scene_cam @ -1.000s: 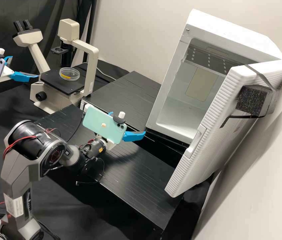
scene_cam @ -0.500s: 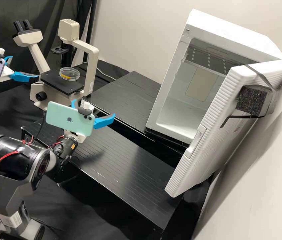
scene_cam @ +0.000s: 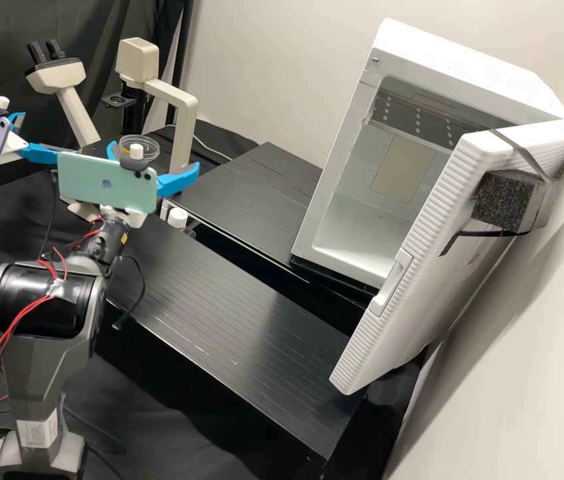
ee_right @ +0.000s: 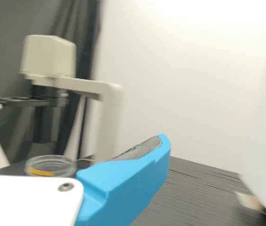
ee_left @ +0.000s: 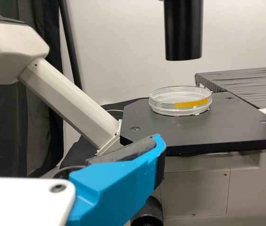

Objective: Move the petri dish to the bench.

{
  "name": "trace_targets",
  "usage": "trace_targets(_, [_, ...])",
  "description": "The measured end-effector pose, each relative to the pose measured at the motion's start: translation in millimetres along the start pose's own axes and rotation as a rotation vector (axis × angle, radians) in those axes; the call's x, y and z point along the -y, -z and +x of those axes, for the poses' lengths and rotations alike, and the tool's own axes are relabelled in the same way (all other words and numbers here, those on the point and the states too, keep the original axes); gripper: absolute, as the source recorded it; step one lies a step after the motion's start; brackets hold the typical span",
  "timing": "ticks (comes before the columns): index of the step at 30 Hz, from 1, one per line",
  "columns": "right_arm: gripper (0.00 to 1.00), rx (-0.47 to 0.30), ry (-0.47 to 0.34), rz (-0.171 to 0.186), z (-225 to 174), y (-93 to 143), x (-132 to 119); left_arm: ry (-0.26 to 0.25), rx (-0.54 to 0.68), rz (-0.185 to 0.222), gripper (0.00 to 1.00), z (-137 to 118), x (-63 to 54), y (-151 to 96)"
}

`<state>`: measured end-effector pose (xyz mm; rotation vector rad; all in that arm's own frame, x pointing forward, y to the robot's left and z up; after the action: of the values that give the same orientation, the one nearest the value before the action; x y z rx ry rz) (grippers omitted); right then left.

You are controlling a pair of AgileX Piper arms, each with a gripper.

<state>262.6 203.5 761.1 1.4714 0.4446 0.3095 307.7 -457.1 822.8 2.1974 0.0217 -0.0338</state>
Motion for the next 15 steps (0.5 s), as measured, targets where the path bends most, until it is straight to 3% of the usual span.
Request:
trace_targets(7, [1.0, -0.013, 0.105, 0.037, 44, 20, 22, 0.0, 0.0, 0.0, 1.0, 0, 0.0, 0])
trace_targets(11, [1.0, 0.006, 0.155, 0.072, 70, 22, 33, 0.0, 0.0, 0.0, 1.0, 0, 0.0, 0])
trace_targets(15, [1.0, 0.024, 0.194, 0.08, 90, 23, 44, 0.0, 0.0, 0.0, 1.0, 0, 0.0, 0])
